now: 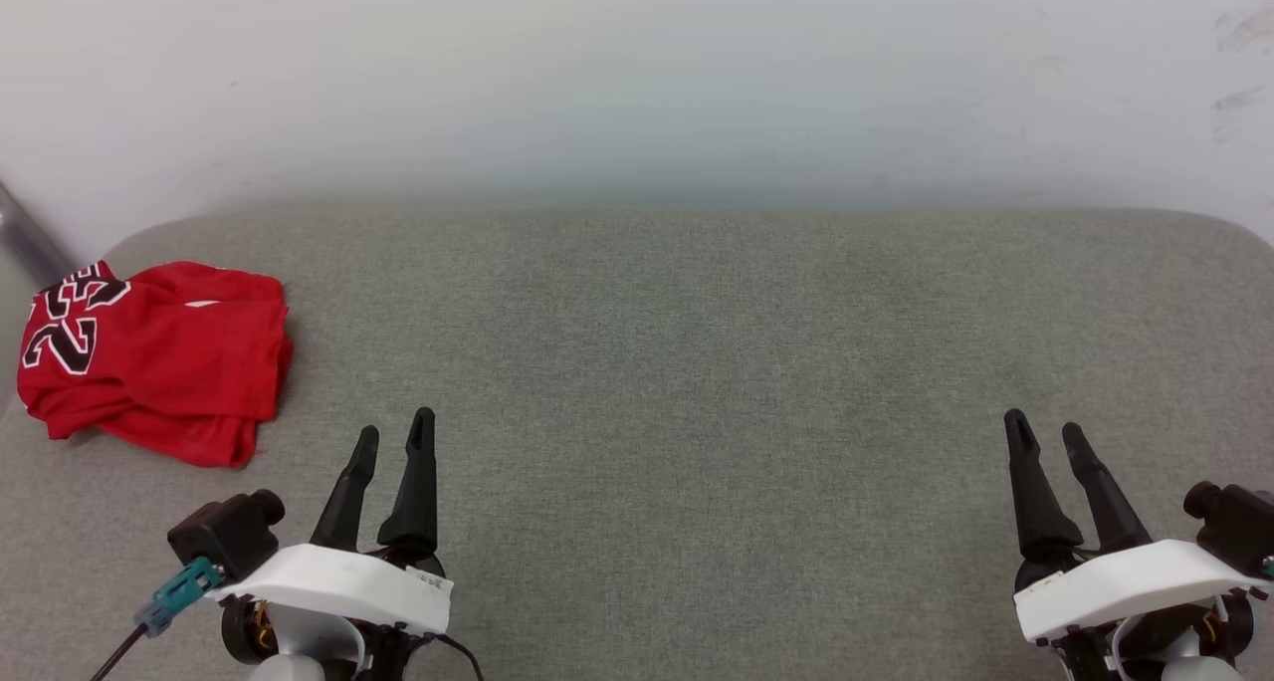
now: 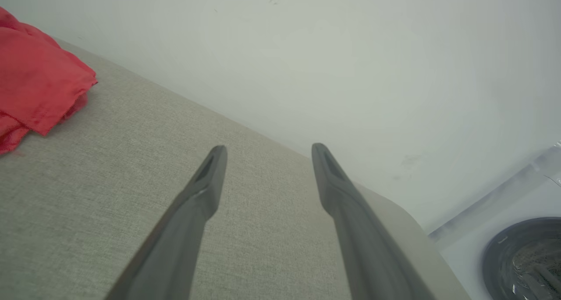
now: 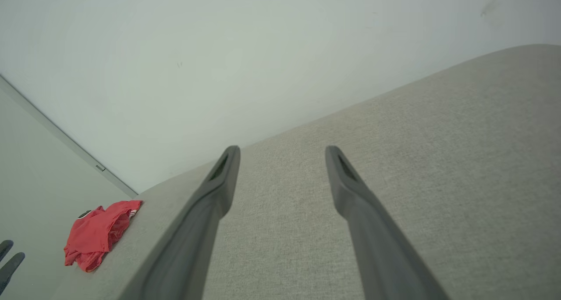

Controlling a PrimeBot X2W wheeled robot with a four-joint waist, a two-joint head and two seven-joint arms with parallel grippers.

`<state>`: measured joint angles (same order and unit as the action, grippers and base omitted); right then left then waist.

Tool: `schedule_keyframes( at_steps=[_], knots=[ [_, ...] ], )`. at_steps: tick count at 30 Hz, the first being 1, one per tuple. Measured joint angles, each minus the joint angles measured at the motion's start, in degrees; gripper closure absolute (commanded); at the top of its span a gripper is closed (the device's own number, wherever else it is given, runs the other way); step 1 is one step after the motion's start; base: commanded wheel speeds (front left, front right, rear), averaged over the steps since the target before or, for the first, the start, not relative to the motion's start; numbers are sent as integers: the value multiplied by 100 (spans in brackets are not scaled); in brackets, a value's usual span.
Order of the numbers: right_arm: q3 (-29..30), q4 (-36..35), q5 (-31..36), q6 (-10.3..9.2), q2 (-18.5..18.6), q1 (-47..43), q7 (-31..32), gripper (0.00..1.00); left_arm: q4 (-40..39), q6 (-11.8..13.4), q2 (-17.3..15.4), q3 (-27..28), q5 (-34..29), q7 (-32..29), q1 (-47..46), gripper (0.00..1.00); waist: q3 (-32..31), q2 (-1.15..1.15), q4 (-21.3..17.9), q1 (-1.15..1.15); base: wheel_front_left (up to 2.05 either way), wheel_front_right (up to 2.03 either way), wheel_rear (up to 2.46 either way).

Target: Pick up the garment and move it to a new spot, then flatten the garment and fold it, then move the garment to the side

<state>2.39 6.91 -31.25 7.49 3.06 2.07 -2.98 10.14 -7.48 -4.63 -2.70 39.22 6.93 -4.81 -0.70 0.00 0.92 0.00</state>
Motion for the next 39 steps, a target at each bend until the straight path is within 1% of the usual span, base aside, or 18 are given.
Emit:
schedule_keyframes(
  at_steps=[15, 39],
  knots=[
    [62, -75, 1190, 0, -7, -1, 5, 0, 100, 0, -102, -208, -1232, 235, -52, 0, -4, 0, 6, 0, 0, 0, 0],
    [96, -178, 2315, 1, -9, -64, -103, 0, 294, 0, -143, -387, -2564, 555, -142, 0, -33, 0, 23, 0, 0, 0, 0]
  ],
)
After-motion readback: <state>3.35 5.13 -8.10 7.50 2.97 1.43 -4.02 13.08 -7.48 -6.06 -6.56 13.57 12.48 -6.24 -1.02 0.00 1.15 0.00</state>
